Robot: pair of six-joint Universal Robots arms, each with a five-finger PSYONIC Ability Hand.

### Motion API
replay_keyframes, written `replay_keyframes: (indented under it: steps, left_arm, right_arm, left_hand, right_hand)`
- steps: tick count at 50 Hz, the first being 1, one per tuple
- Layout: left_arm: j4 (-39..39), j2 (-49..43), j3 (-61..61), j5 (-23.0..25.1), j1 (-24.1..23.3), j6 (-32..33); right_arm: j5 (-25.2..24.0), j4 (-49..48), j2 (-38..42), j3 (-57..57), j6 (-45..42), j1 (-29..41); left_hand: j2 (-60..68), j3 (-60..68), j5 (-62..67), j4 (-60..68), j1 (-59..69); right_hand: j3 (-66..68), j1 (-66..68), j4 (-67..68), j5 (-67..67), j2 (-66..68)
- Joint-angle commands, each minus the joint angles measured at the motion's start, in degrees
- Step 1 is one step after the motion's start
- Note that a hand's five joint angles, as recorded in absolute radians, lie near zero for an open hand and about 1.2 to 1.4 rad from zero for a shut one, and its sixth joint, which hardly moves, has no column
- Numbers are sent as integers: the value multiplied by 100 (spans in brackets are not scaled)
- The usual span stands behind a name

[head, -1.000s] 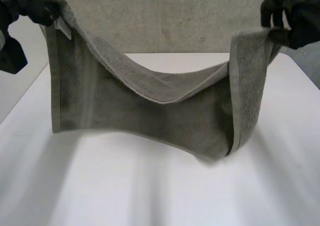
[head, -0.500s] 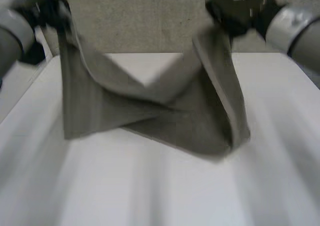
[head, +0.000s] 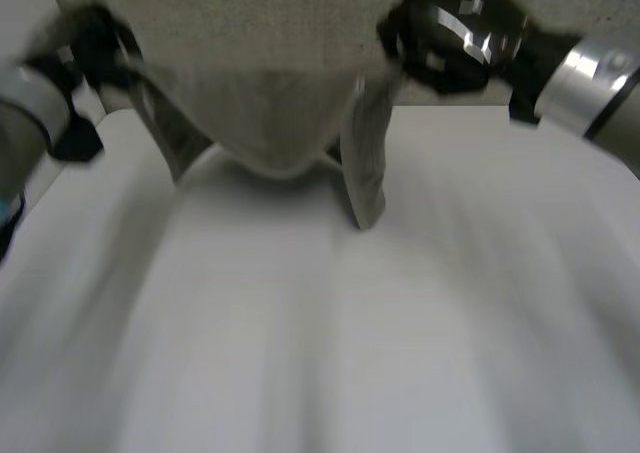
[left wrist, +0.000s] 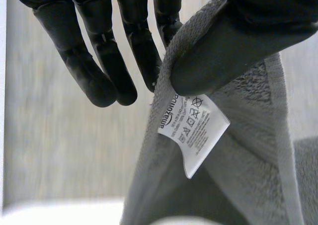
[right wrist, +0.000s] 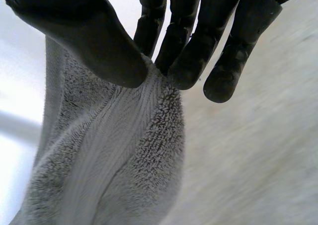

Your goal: Fold the towel.

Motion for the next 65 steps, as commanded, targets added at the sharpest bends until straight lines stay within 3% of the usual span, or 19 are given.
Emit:
replay_keyframes:
  steps: [1, 3, 6, 7, 8, 12, 13, 14, 15, 16, 25, 33, 38, 44, 46, 49, 54, 59, 65]
  left_arm:
    - [280, 71, -1708, 315, 173, 266]
    - [368, 71, -1981, 394, 181, 416]
    - [535, 106, -2385, 447, 234, 732]
    - [596, 167, -2507, 447, 260, 871]
    - [640, 228, -2586, 456, 287, 968]
    - [658, 325, -2631, 456, 296, 1022]
    - [658, 369, -2622, 456, 296, 1022]
    - [658, 370, -2622, 456, 296, 1022]
    - [658, 430, -2622, 456, 296, 1022]
    - [658, 501, -2622, 456, 296, 1013]
    - [667, 756, -2614, 447, 260, 987]
    - [667, 906, -2649, 438, 208, 961]
    - [667, 950, -2640, 438, 190, 952]
    - [729, 950, -2649, 429, 181, 943]
    - [729, 941, -2684, 429, 181, 926]
    - [729, 941, -2719, 429, 181, 899]
    - [746, 941, -2772, 438, 190, 820]
    - [737, 932, -2816, 438, 190, 820]
    - [746, 923, -2904, 438, 190, 820]
  right_arm:
    - [-874, 1074, 307, 670, -1788, -248]
    - [-874, 1643, 456, 906, -2907, -309]
    - [-874, 1979, 527, 986, -3493, -336]
    - [-874, 2301, 571, 1056, -4076, -379]
    - [-848, 2618, 606, 1126, -4595, -449]
    - [-848, 3245, 606, 1171, -5014, -503]
    - [-839, 3524, 615, 1101, -4918, -511]
    - [-839, 3526, 615, 1100, -4917, -511]
    - [-839, 3674, 615, 1100, -4752, -494]
    - [-839, 3780, 598, 1109, -4506, -494]
    - [-681, 3825, 448, 1513, -3203, -538]
    - [400, 2981, 70, 2471, -1858, -529]
    - [1286, 1710, -772, 3322, -122, -520]
    - [1815, 1092, -1398, 3711, 1007, -546]
    - [2340, 882, -1783, 3894, 1672, -529]
    - [2607, 802, -1872, 3992, 1894, -503]
    - [3483, 696, -1855, 4202, 2184, -354]
    - [3950, 609, -1540, 4256, 2534, 102]
    - [4162, 459, -1214, 4361, 3229, 411]
  left_hand:
    - [-556, -719, -1527, -681, -134]
    - [-556, -719, -1527, -681, -134]
    - [-556, -719, -1527, -681, -134]
    - [-556, -719, -1527, -681, -134]
    - [-556, -719, -1527, -681, -134]
    - [-556, -719, -1527, -681, -134]
    - [-556, -719, -1527, -681, -134]
    - [-556, -719, -1527, -681, -134]
    - [-556, -719, -1527, -681, -134]
    - [-556, -719, -1527, -681, -134]
    - [-556, -719, -1527, -681, -134]
    - [-556, -719, -1527, -681, -134]
    - [-556, -719, -1527, -681, -134]
    - [-556, -719, -1527, -681, -134]
    - [-556, -719, -1527, -681, -134]
    - [-556, -719, -1527, -681, -134]
    - [-556, -719, -1527, -681, -134]
    - [-556, -719, -1527, -681, -134]
    - [-556, -719, -1527, -681, -134]
  right_hand:
    - [345, 333, 326, 322, 537]
    - [345, 333, 326, 322, 537]
    - [345, 333, 326, 322, 537]
    - [202, 189, 182, 178, 393]
    - [-2315, -2327, -2334, -2338, -2123]
    - [-3484, -3497, -3503, -3507, -3292]
    - [-4999, -5012, -5018, -5022, -4807]
    - [-5014, -5027, -5034, -5038, -4823]
    - [-6313, -6326, -6333, -6337, -6122]
    - [-6655, -6667, -6674, -6678, -6463]
    - [-6655, -6667, -6674, -6678, -6463]
    - [-6655, -6667, -6674, -6678, -6463]
    - [-6655, -6667, -6674, -6678, -6463]
    - [-6655, -6667, -6674, -6678, -6463]
    - [-6655, -6667, -6674, -6678, -6463]
    - [-6655, -6667, -6674, -6678, -6463]
    - [-6655, -6667, -6674, -6678, -6463]
    - [-6655, -6667, -6674, -6678, -6463]
    - [-6655, -6667, -6674, -6678, -6463]
